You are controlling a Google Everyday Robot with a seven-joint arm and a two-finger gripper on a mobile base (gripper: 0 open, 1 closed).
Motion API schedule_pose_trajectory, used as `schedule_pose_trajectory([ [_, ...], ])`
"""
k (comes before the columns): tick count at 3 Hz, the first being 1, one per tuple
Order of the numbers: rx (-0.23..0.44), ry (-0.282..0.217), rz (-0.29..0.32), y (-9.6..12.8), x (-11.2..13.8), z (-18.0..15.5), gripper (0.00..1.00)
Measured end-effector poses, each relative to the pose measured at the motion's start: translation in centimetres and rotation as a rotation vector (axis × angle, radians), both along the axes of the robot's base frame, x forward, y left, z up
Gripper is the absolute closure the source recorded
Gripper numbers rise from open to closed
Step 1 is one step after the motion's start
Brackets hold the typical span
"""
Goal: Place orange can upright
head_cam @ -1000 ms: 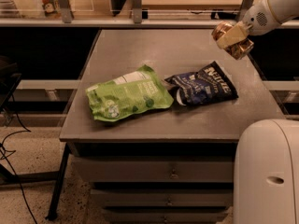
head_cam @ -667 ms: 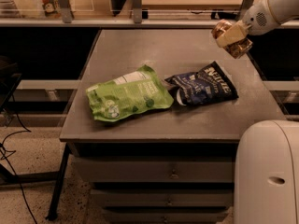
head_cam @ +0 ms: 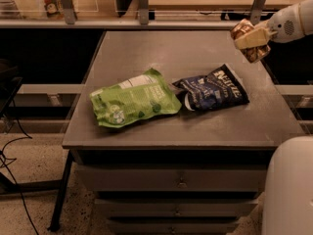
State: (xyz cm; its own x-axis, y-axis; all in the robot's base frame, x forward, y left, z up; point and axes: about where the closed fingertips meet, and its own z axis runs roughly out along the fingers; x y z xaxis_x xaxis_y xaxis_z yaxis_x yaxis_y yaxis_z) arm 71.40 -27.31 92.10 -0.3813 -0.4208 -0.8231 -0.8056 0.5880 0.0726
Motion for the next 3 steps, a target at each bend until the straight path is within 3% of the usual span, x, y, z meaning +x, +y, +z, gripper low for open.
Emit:
schedule_pose_trajectory([
  [1, 0.090, -0.040, 0.026, -0.6, -1.6, 0.6, 1.00],
  [3, 0.229, -0.184, 0.081, -0.6, -9.1, 4.1, 1.00],
])
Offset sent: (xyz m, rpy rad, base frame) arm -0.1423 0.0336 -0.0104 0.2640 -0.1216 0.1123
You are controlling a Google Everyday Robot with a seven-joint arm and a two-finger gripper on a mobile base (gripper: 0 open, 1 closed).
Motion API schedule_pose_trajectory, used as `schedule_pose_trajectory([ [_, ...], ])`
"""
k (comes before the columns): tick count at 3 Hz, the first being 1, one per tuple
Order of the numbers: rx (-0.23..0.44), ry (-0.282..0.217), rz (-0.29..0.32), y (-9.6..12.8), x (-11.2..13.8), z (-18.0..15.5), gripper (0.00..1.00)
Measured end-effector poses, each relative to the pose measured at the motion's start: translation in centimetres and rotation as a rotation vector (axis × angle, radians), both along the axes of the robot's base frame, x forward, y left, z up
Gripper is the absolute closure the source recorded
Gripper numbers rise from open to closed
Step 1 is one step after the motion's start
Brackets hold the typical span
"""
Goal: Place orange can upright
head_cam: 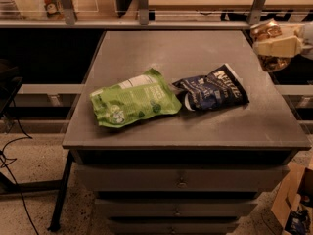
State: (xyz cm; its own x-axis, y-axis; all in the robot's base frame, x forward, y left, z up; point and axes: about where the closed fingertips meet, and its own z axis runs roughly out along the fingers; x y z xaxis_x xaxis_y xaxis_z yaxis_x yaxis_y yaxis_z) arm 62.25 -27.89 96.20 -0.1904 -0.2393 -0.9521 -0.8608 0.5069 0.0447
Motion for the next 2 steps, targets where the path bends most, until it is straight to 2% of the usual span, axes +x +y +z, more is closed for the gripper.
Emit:
schedule_pose_trajectory([
  [1, 0.054, 0.016, 0.046, 1.0, -3.3, -3.2, 1.00],
  [2, 0.136, 0.048, 0.102, 2.0, -5.7, -7.2, 1.00],
])
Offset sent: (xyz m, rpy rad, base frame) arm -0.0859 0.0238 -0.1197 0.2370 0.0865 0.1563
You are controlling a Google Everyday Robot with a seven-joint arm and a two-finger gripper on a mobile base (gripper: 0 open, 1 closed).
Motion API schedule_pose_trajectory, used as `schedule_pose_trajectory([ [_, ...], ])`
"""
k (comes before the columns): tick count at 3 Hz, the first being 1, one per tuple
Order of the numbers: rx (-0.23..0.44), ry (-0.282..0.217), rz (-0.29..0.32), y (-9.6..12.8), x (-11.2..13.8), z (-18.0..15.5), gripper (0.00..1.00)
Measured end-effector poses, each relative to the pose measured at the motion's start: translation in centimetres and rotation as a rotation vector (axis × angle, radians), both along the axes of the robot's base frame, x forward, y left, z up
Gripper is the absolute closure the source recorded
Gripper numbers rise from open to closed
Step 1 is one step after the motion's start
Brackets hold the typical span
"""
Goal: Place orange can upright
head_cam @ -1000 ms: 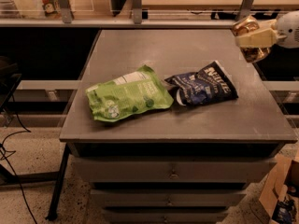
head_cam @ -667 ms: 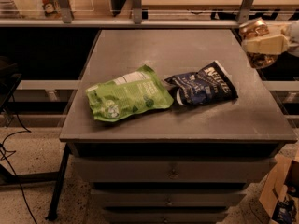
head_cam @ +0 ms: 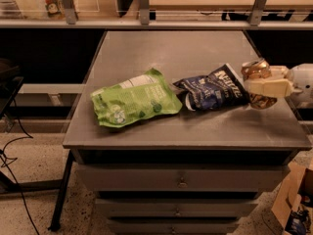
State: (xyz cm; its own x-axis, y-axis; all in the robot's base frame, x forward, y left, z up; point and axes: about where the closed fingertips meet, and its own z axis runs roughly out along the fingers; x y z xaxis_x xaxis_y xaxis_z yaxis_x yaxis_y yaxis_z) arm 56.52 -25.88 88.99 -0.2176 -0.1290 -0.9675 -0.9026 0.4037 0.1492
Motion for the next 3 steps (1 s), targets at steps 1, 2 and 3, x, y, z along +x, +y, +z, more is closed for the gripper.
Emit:
schedule_pose_trajectory([
  [1, 0.066, -0.004, 0.037, 0.36, -1.70, -1.65, 1.00],
  [2, 0.066, -0.004, 0.037, 0.37, -1.70, -1.65, 1.00],
  [3, 0.072, -0.010, 0.027, 0.10, -1.88, -1.65, 0.82],
])
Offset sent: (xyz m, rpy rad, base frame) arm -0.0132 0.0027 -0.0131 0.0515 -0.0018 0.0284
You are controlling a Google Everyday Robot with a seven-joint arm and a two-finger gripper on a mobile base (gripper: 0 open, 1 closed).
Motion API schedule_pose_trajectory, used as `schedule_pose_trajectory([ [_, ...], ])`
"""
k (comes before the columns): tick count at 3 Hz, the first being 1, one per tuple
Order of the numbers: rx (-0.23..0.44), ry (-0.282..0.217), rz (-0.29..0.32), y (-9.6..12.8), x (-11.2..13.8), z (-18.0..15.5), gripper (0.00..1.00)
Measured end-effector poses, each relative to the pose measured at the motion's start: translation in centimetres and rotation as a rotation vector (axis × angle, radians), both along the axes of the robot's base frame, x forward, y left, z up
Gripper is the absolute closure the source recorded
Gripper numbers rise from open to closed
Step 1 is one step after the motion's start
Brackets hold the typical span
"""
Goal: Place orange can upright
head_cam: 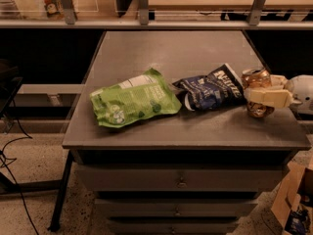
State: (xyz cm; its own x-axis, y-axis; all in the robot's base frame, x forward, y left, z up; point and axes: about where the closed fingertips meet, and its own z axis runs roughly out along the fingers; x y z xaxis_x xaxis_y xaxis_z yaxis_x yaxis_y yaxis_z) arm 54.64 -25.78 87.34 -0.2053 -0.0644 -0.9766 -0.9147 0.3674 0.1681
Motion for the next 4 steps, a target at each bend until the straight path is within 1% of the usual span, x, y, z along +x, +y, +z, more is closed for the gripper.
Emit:
schedule_pose_trajectory([
  [1, 0.020, -0.031, -0.030, -1.2, -0.7, 0.1, 0.82],
  [2, 0.056, -0.060, -0.019, -2.0, -1.2, 0.3, 0.82],
  [3, 0.087, -0.082, -0.006, -2.6, -1.6, 0.1, 0.59],
  [4, 0.100, -0.089, 0.005, -3.1, -1.7, -0.3, 0.35],
])
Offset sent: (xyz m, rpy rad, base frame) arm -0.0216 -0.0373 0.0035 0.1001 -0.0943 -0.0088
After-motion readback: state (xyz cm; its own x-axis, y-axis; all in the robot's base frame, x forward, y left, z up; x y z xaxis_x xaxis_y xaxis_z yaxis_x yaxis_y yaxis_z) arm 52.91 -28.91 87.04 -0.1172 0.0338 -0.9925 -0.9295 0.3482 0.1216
